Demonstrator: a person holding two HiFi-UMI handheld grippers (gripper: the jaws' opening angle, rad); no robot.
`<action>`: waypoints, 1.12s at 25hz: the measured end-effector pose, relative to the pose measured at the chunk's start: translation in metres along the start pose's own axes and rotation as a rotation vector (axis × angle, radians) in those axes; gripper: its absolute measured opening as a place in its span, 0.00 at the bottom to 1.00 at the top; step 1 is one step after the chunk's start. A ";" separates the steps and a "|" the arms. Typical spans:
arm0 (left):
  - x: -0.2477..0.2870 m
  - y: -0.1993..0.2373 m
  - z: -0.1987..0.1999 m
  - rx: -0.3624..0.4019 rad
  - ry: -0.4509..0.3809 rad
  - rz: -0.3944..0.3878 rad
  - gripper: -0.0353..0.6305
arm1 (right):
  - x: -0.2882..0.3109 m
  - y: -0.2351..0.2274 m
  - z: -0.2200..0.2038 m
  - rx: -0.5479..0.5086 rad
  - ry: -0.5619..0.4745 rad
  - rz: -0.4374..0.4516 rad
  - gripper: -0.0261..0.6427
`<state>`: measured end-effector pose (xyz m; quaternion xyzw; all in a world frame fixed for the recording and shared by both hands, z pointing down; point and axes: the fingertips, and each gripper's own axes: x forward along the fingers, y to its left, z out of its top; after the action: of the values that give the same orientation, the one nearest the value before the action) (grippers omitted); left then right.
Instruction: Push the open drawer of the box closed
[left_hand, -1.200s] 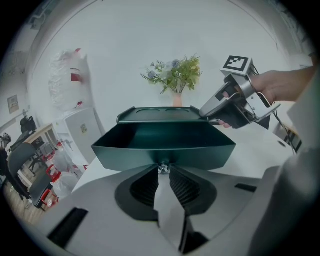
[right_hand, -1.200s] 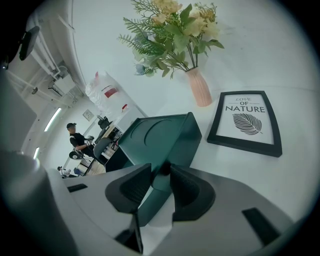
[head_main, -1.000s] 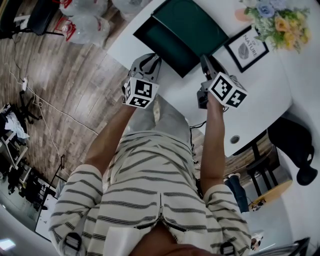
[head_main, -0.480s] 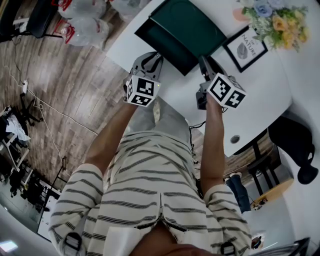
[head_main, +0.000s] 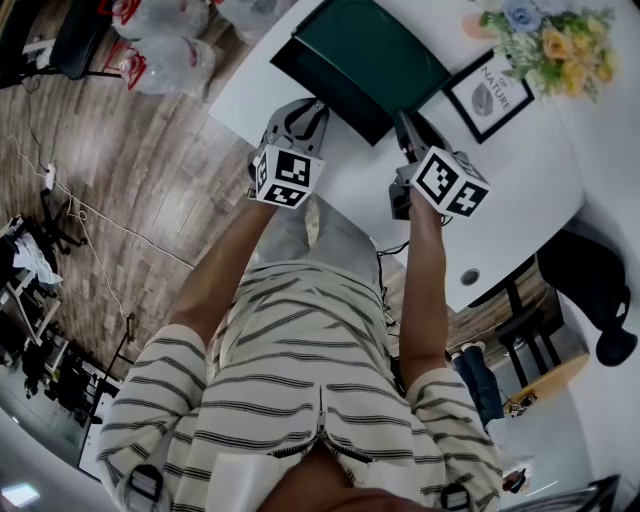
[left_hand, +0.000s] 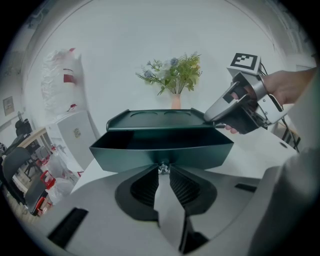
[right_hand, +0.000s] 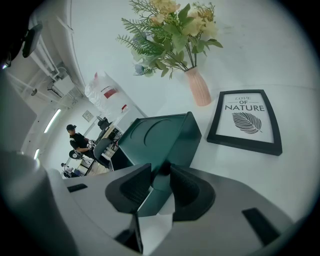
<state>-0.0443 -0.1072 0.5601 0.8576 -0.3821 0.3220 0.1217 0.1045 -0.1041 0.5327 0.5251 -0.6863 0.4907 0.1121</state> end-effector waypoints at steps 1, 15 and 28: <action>0.001 0.000 0.001 0.002 -0.001 -0.001 0.16 | 0.000 0.000 0.000 0.001 0.000 0.001 0.23; 0.011 0.000 0.009 0.005 -0.009 -0.008 0.16 | 0.000 0.003 0.002 0.000 0.000 0.004 0.23; 0.021 0.000 0.017 0.007 -0.013 -0.011 0.16 | 0.001 0.003 0.001 0.011 0.006 0.011 0.23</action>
<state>-0.0256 -0.1267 0.5603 0.8622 -0.3770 0.3171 0.1181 0.1023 -0.1053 0.5312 0.5203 -0.6862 0.4966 0.1085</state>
